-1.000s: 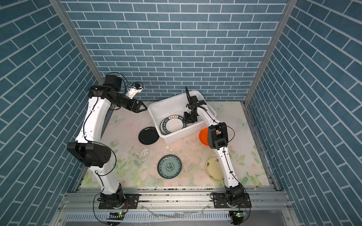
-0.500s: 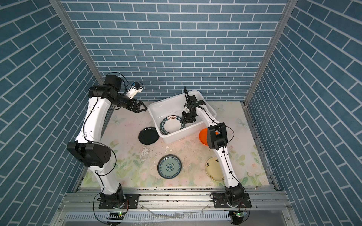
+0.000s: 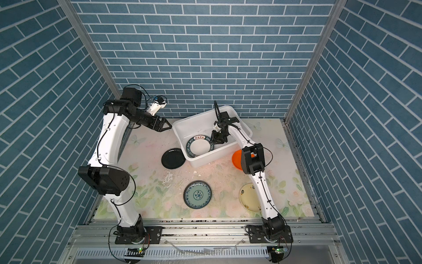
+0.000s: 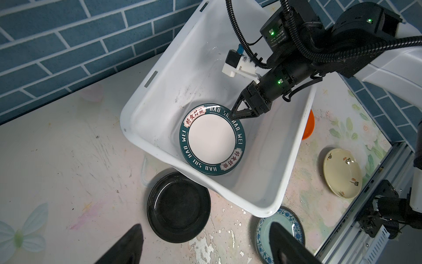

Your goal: Place the plates into the plastic bin on the countertop

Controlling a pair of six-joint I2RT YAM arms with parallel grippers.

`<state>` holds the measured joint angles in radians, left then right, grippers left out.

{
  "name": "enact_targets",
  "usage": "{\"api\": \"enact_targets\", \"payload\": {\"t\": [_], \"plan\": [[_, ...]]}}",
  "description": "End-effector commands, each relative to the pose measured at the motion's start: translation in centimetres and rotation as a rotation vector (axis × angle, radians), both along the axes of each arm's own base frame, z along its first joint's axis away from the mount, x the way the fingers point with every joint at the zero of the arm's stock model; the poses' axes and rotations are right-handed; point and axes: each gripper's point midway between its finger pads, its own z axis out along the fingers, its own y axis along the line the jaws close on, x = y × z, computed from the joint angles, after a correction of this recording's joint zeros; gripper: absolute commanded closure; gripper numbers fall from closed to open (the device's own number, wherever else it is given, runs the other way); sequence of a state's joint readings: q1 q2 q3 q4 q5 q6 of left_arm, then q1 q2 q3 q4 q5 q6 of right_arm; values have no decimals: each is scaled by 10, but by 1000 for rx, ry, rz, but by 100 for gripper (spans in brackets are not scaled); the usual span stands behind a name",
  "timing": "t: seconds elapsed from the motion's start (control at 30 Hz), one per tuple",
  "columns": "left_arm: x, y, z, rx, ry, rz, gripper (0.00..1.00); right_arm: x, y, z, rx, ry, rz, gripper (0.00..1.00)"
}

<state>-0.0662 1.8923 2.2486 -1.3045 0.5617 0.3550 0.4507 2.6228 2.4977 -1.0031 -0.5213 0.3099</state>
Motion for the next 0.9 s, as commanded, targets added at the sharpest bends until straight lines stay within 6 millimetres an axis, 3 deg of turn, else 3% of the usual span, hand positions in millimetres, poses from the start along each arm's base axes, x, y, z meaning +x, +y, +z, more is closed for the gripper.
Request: {"api": "enact_targets", "payload": {"t": [0.0, 0.2, 0.43, 0.7, 0.87], "plan": [[-5, -3, -1, -1, 10, -14, 12, 0, 7, 0, 19, 4, 7, 65], [-5, -2, 1, 3, 3, -11, 9, 0, 2, 2, -18, -15, 5, 65], [1, 7, 7, 42, -29, 9, 5, 12, 0, 27, -16, -99, -9, 64], [21, 54, 0, 232, -85, 100, 2, 22, -5, 63, -21, -224, -12, 63], [29, 86, -2, 302, -117, 212, 2, 33, -9, 97, 1, -323, -29, 64]]}}
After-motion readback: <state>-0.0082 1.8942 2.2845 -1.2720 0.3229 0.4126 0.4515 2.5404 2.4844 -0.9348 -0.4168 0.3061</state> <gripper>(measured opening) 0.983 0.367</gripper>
